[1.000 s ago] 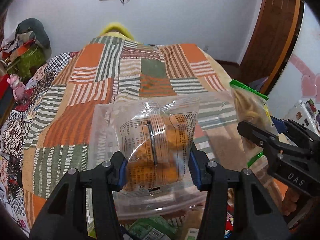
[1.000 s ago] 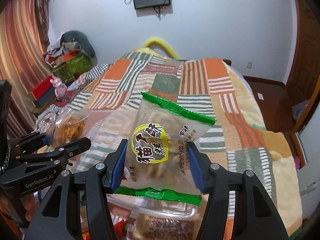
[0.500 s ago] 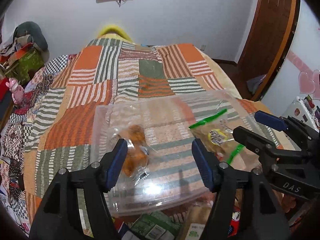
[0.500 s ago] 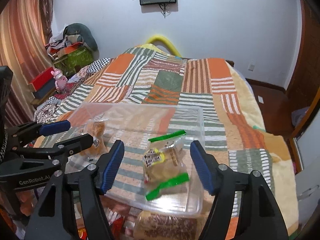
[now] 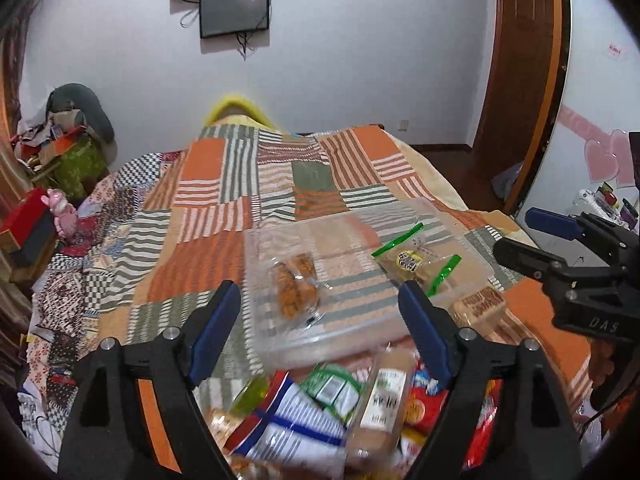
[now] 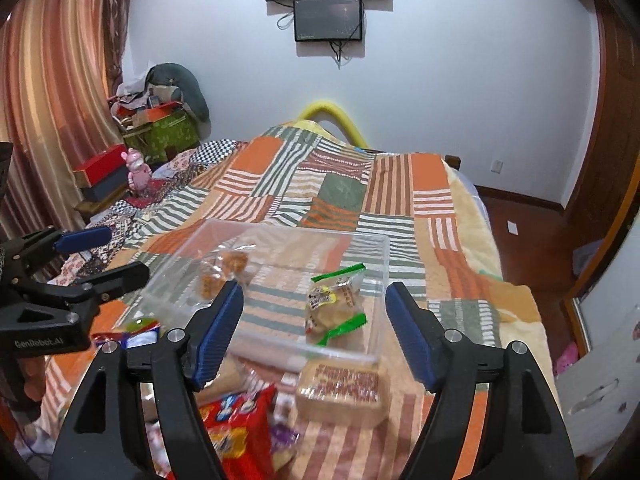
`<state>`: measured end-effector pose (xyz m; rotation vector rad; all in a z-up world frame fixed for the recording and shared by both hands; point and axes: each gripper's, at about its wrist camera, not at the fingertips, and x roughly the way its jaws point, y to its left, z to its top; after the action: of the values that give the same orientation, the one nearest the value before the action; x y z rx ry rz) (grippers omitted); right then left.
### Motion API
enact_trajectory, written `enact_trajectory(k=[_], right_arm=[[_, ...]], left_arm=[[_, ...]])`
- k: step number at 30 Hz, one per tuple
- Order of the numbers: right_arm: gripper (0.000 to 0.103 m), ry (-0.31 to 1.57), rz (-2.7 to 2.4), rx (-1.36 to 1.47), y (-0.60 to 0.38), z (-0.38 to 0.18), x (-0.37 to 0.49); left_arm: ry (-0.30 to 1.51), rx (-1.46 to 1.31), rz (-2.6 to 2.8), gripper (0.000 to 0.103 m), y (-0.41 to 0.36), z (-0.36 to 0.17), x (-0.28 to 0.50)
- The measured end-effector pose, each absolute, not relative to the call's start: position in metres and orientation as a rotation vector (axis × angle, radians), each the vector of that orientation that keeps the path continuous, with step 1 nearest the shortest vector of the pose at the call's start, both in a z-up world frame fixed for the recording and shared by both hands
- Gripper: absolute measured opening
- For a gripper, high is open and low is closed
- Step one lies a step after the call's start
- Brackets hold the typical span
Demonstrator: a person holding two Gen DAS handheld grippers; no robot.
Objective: Organize snacks
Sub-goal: 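Withdraw both tools from the box back toward the snack pile, then grasp the long orange-ended biscuit packet with the left tool while the right tool grasps the red chip bag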
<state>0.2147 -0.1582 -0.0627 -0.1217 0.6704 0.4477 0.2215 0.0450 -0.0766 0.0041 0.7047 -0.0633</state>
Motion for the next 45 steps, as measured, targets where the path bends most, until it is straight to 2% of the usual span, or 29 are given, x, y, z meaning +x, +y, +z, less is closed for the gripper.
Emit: enact_trajectory(k=[9, 23, 31, 41, 42, 43, 45], right_arm=[[0.074, 0.701, 0.481, -0.128, -0.156, -0.072, 0.186], [0.081, 0.841, 0.511, -0.179, -0.124, -0.129, 0.173], [0.083, 0.921, 0.53, -0.23, -0.112, -0.156, 0.17], [0.081, 0.955, 0.54, -0.227, -0.111, -0.168, 0.171], [0.078, 0.952, 0.542, -0.225, -0.112, -0.168, 0.171], [0.076, 0.95, 0.546, -0.224, -0.111, -0.168, 0.172], [0.058, 0.946, 0.556, -0.225, -0.111, -0.168, 0.17]], left_arm=[[0.734, -0.001, -0.009, 0.091, 0.071, -0.085, 0.166], [0.923, -0.115, 0.056, 0.091, 0.128, -0.169, 0.122], [0.987, -0.16, 0.044, 0.088, 0.132, -0.203, 0.114], [1.021, -0.165, 0.027, 0.054, 0.13, -0.229, 0.108], [1.018, -0.162, 0.029, 0.045, 0.13, -0.228, 0.107], [1.017, -0.157, 0.035, 0.041, 0.131, -0.228, 0.106], [1.015, -0.158, 0.036, 0.037, 0.133, -0.227, 0.106]])
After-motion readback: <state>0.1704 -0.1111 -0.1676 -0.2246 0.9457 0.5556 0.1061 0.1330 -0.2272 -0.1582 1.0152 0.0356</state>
